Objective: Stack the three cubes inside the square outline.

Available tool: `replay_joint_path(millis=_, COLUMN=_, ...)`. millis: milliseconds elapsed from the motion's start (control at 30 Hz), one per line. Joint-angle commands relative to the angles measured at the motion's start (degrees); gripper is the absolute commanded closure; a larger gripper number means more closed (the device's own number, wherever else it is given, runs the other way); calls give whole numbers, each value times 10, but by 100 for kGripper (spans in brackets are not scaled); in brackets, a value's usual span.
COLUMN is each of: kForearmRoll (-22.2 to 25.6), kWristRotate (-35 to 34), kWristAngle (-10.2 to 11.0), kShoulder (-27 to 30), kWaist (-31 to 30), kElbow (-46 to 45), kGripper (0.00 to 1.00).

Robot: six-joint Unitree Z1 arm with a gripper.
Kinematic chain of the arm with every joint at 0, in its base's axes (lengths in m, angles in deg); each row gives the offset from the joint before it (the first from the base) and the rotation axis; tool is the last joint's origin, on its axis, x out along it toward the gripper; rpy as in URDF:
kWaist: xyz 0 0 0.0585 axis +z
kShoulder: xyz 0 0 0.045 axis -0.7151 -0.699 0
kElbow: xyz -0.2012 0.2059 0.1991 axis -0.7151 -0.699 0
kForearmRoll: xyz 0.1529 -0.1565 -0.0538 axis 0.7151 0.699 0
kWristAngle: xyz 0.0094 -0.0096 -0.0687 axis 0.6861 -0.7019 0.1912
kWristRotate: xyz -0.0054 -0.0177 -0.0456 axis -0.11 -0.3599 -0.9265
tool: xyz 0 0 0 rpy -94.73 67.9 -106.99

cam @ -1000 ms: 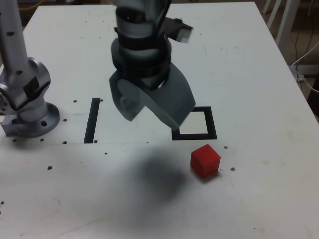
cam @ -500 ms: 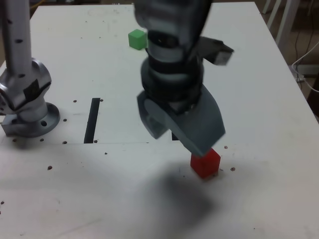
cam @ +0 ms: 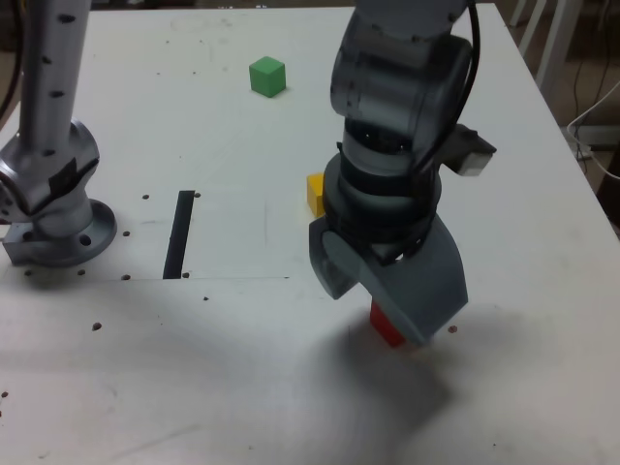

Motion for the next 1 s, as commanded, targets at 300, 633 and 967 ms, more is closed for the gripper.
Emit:
replay_joint_path(millis=300, kForearmRoll=-20, kWristRotate=30, kWristAngle=-10, kShoulder=-31, kWaist=28, kElbow=-6, kGripper=6)
replay_joint_path(millis=633, kForearmRoll=-36, kWristRotate=31, kWristAngle=-21, kShoulder=-42, kWaist=28, kElbow=-8, kGripper=36)
replay_joint_path(millis=967, kForearmRoll=-43, kWristRotate=27, kWristAngle=-18, kShoulder=-44, kWaist=28, kElbow=-9, kGripper=69)
